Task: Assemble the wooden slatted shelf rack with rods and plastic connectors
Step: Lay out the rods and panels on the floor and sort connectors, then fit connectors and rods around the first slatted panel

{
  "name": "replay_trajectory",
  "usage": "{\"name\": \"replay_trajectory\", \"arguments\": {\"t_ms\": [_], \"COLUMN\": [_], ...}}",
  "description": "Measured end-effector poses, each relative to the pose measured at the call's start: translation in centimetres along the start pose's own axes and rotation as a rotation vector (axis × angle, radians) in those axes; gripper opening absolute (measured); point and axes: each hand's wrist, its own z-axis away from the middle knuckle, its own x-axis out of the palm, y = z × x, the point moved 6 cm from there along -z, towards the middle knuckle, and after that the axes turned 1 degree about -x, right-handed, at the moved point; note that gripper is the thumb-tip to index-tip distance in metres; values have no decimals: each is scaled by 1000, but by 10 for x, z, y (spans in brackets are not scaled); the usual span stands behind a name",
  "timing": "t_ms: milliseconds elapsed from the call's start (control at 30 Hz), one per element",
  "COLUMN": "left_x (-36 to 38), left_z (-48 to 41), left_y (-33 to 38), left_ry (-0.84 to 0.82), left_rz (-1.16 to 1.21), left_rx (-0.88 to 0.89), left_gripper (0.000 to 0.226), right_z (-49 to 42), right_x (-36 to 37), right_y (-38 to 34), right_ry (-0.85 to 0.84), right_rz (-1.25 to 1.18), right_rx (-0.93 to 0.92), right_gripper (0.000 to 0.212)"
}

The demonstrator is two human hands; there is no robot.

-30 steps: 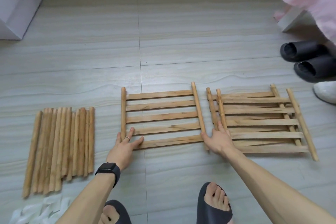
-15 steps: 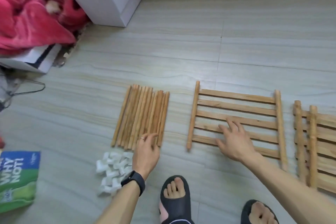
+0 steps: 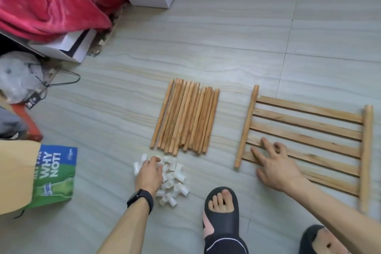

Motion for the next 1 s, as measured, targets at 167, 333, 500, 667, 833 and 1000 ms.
{"name": "replay_trajectory", "arguments": {"t_ms": [167,333,500,667,833,1000], "left_x": [-42,-64,-21,24,50,59], "left_z": [-4,-8,4,16,21,16], "left_y": [33,136,239,289,313,322], "left_ry": [175,48,-466,-639,-677,-681], "left_rz": [151,670,1000,901,920,895], "left_rx": [60,247,281,320,265,255], "left_gripper": [25,17,17,42,41,44], "right_z": [4,12,15,17,6,-10], "right_x": [-9,-18,-70,-106,-103,-97], "right_y": [-9,-10,18,41,55,69], "right_ry": [9,-80,59,236,269,276], "right_rz": [64,19,-929,-1536,-1306,-1278], "right_rx": [-17,-69,118,39,0,43], "right_gripper": [72,53,32,31,30,22]}}
